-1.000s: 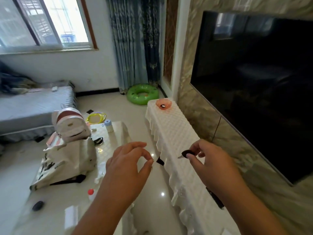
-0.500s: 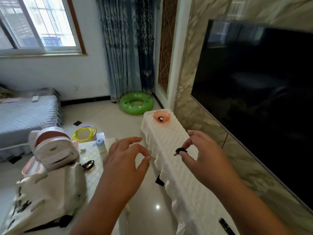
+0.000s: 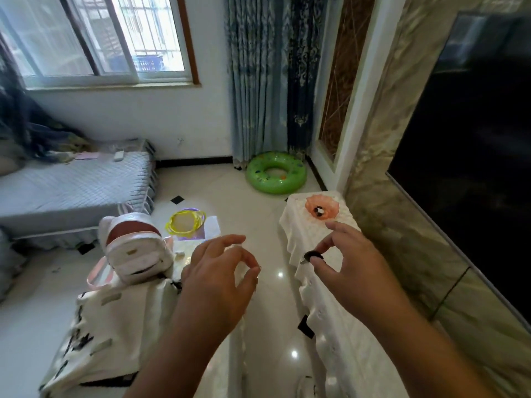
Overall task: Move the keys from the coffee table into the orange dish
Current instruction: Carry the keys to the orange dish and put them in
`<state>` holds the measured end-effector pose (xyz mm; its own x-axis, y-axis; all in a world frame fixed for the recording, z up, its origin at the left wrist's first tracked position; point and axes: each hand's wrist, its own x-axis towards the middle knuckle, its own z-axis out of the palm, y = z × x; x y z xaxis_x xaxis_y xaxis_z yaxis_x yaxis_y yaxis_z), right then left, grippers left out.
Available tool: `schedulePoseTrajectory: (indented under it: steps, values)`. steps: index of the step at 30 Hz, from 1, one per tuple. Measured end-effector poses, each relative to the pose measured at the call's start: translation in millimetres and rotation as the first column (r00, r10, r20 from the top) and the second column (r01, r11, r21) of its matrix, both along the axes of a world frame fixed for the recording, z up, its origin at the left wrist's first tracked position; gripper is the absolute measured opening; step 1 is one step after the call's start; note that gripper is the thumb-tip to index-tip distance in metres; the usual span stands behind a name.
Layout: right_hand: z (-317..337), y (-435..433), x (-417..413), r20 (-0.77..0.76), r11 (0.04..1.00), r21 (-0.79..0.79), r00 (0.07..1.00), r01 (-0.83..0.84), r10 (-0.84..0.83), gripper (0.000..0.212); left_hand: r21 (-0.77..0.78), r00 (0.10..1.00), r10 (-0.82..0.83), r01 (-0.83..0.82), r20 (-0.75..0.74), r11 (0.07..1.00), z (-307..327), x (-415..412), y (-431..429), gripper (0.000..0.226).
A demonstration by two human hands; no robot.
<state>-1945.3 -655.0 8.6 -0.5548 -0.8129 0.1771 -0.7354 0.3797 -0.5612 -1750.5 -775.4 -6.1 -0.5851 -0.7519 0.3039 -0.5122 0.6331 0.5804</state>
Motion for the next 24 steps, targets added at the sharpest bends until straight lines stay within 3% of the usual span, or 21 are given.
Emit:
schedulePoseTrajectory:
  steps: [7,14,24]
  values:
    - [7.1,-87.5,-98.3,0.020,0.990,-0.084,0.993,-0.116,0.118,0.012,-0.009,0.991,0.132,-0.132,0.024,0.991,11.3,-78.8,-62.0,0.024]
    - [5.5,-155.4,-177.5,0.094,0.972,-0.118,0.972,-0.204,0.216,0.013,-0.054,0.980,0.196,-0.195,0.014,0.979,28.2,-157.7,-114.2,0.015]
    - [-12.4,-207.7,-255.4,0.120,0.982,-0.103,0.978,-0.160,0.172,0.013,-0.006,0.977,0.211,-0.210,0.035,0.978,22.9,-231.8,-166.6,0.009]
